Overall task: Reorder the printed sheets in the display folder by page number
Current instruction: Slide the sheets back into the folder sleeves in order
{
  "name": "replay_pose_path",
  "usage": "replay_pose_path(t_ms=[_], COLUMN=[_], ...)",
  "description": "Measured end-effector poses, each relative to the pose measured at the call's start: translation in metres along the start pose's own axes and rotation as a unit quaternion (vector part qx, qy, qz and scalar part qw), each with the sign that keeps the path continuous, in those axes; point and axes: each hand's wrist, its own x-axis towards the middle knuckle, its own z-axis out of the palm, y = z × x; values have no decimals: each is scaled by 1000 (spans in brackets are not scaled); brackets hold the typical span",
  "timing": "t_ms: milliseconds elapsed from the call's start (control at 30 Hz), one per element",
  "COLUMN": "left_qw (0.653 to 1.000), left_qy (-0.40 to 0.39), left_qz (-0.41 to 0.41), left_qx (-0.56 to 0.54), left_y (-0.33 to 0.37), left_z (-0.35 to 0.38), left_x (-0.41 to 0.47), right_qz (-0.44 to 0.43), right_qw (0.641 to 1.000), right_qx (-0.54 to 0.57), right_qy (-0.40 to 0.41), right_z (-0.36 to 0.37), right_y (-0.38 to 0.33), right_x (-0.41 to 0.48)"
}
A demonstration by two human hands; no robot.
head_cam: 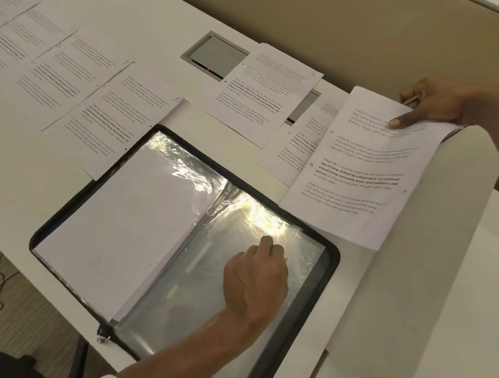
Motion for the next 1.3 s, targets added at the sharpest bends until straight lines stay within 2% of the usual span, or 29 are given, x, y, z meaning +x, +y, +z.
replay_pose_path(t_ms=[267,433,633,800,933,1067,1300], left_qw=[999,998,994,990,990,991,993], left_qy=[-2,8,-28,-49,-42,-3,-17], left_qz=[40,66,102,127,127,124,116], left_qx=[15,22,25,23,38,45,16], left_y=[-1,0,7,12,13,11,-21], left_z=[6,12,9,7,4,3,15], left_x=[-5,-12,-20,-24,-21,-18,0], right_qz=[-33,-24,-37,-38,-39,-25,11], right_qw=[999,998,999,996,991,991,983], right_qx=[-10,43,32,71,115,125,181], right_qy=[-30,-28,6,43,61,37,12], right_z=[39,64,77,83,93,100,94], right_y=[-33,-47,-55,-51,-45,-36,-26], right_x=[43,67,77,79,77,72,63])
